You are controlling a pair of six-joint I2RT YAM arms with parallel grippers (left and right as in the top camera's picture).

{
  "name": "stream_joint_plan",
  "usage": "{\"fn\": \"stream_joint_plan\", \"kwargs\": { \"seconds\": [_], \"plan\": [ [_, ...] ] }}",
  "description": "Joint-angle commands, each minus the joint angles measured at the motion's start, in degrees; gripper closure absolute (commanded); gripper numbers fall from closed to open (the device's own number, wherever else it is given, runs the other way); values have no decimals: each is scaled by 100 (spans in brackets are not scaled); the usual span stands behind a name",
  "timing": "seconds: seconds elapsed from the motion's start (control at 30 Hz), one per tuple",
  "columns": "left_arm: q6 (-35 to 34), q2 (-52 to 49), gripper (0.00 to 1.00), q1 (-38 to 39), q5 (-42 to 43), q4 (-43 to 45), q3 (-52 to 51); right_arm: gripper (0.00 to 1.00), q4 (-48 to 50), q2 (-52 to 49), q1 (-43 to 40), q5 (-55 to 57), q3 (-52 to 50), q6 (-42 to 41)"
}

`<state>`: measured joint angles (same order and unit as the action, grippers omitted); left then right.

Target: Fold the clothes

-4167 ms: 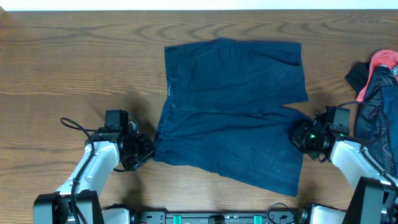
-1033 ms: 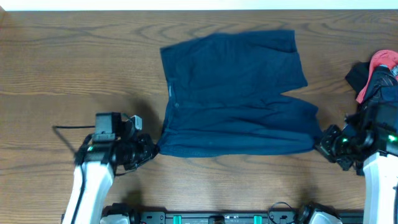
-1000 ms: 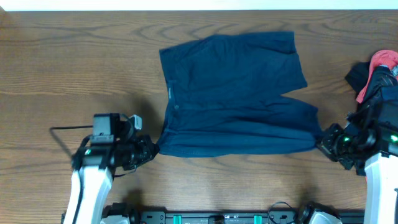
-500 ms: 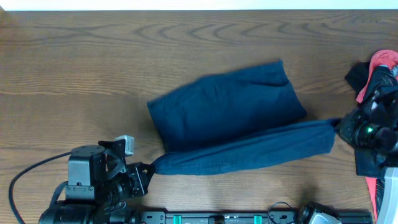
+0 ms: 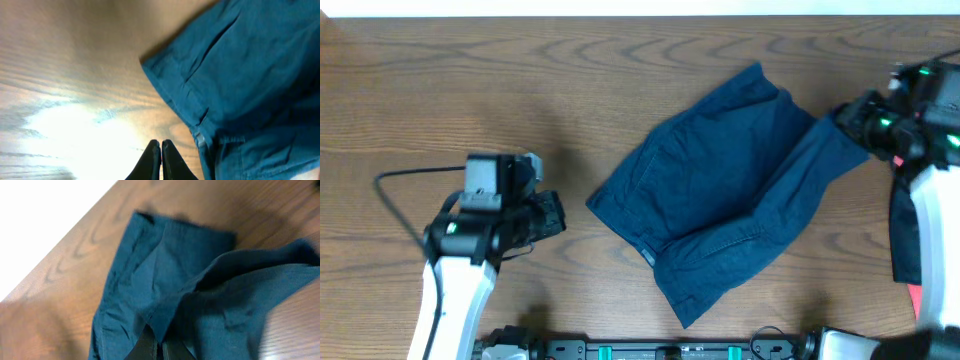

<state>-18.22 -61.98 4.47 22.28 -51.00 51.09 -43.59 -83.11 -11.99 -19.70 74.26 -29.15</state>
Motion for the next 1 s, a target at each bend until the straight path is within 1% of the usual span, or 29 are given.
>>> {"fn": "stream_joint_plan", "kwargs": {
  "seconds": [0.0,0.03,0.13,0.2,0.27,0.33,0.4,0.47,0.53,0.63,0.73,0.8,0.83,0.87,0.97],
  "plan": [
    [22,-363,94,221,743,-74,79,99,17,-173,136,-195,63,-103],
    [103,-452,94,365,914,-85,79,99,15,-177,133,-188,63,-101],
    [146,-505,84,892,1025,-87,79,99,13,-151,98,-175,66,-103],
    [186,-487,71,1331,1145,-48,79,99,-39,-109,94,-173,66,-101],
    [376,-509,53,1762,1174,-46,63,99,-120,-59,92,-173,66,-98],
    [527,-553,44,2179,1156,17,-28,99,-177,-4,92,-175,66,-79],
    [538,-645,39,2518,1158,179,-146,99,-212,42,92,-173,66,-79],
    [557,-793,38,2815,1161,494,-289,99,-219,68,92,-175,66,-59],
    [557,-975,35,3042,1161,852,-420,99,-240,98,92,-173,66,-59],
    [555,-1351,34,3296,1161,1259,-555,99,-256,146,92,-175,66,-61],
    [546,-1888,34,3512,1200,1460,-592,99,-254,188,92,-175,66,-61],
    [551,-2216,37,3615,1429,1641,-592,99,-254,205,92,-173,66,-59],
    [551,-2312,41,3637,1534,1727,-592,99,-256,212,92,-175,66,-59],
    [549,-2380,46,3650,1624,1801,-592,99,-260,212,92,-175,66,-59],
    [551,-2406,76,3650,1740,1904,-588,99,-280,214,92,-175,66,-59]
  ]
}}
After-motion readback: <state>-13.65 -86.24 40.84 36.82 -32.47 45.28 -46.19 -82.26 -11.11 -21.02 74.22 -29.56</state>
